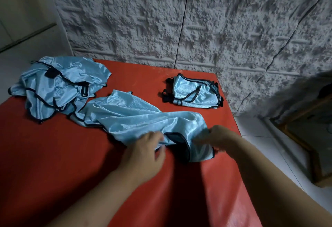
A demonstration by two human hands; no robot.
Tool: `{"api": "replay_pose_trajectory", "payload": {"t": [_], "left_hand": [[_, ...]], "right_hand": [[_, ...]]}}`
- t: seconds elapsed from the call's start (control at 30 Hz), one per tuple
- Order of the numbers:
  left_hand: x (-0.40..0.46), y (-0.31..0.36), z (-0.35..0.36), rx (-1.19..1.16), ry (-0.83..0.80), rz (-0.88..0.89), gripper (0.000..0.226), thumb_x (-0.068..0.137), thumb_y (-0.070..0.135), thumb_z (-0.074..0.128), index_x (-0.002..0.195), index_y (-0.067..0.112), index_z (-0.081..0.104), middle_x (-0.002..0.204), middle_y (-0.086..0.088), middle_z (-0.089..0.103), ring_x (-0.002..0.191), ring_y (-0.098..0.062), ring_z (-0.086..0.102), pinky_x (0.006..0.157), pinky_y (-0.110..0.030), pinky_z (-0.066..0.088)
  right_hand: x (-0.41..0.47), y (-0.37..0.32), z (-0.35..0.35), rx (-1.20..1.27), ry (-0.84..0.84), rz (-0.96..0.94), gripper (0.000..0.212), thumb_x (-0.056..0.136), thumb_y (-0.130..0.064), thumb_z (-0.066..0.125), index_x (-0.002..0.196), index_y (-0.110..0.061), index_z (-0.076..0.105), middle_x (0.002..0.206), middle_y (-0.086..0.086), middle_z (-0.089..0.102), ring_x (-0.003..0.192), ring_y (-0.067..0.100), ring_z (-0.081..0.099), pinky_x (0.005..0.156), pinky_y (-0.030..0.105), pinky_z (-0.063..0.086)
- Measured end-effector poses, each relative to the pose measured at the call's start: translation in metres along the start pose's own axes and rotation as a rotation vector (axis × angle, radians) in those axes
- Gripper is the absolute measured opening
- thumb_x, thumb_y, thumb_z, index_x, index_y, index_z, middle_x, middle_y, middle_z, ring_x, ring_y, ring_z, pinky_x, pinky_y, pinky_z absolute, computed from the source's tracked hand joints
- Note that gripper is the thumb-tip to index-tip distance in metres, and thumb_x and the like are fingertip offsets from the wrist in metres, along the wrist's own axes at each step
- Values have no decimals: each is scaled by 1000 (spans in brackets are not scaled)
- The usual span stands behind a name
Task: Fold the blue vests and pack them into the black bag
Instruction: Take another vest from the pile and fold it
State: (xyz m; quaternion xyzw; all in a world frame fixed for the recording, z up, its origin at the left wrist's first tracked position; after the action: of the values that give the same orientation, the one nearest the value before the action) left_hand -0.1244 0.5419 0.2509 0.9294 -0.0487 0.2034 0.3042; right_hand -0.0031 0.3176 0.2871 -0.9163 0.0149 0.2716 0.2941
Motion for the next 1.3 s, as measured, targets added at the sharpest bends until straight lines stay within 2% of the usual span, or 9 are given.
{"api": "replay_pose_trajectory", "payload": {"t": [0.13,0.33,0.43,0.57,0.87,0.97,1.07,1.2,1.3], "left_hand": [[-8,7,37,-60,-239,32,36,89,47,58,120,27,61,115,9,63,109,-10,58,102,-32,46],[8,4,35,-488,-117,-274,43,83,51,67,116,25,67,114,15,71,109,-1,64,100,-30,50],[9,14,29,-785,-113,-443,38,79,44,67,112,24,69,103,10,76,96,-2,69,87,-27,53],[14,29,15,-1271,-99,-750,42,81,51,62,96,14,74,85,-11,73,72,-21,69,70,-39,54],[45,8,-37,-1408,186,-931,5,93,6,64,88,8,65,75,-9,65,53,-16,58,44,-25,50],[51,6,-50,-1439,168,-881,8,93,13,67,86,10,65,76,-9,61,58,-15,56,45,-24,49],[53,14,-52,-1363,102,-768,15,94,24,68,94,9,68,83,-12,66,69,-20,62,54,-28,50],[55,22,-54,-1323,28,-636,54,87,55,60,102,4,71,84,-11,66,75,-19,63,66,-34,51],[52,9,-39,-1165,150,-689,42,88,45,65,91,3,70,78,-9,64,73,-20,62,68,-34,56]], "right_hand": [[0,-9,14,-193,19,10,23,81,-24,78,94,-9,67,84,12,65,70,21,58,58,28,46],[-11,-33,22,822,-171,-120,25,87,-2,69,110,8,67,97,25,74,79,33,71,66,40,60],[-17,-48,25,809,-91,-143,17,85,3,70,102,1,70,74,11,73,55,19,67,46,24,49],[-24,-61,41,650,-93,-267,14,81,4,75,93,-2,73,76,11,73,65,24,67,57,29,52],[-26,-73,20,943,206,-402,11,97,-8,64,106,-4,60,75,13,60,53,24,57,48,30,46],[-28,-73,15,538,253,-686,59,80,11,67,128,-23,60,119,5,59,95,8,64,77,25,55],[-31,-81,27,-33,236,-892,82,71,-9,83,143,-34,53,150,-4,44,140,1,39,111,17,35],[-34,-93,21,261,355,-885,19,84,2,66,84,-16,73,71,-7,68,64,1,55,60,24,44],[-25,-87,7,635,395,-705,17,89,-8,64,72,-5,65,63,-1,55,61,12,45,57,30,36]]}}
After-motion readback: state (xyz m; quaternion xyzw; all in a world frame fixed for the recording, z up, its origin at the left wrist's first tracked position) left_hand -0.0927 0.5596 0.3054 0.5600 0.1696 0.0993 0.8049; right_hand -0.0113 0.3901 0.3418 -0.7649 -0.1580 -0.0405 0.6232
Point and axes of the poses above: each hand's wrist, its own x-axis towards the middle knuckle, its own z-axis out of the palm, y = z × x, the point moved 2 cm from there along x, towards the middle knuckle
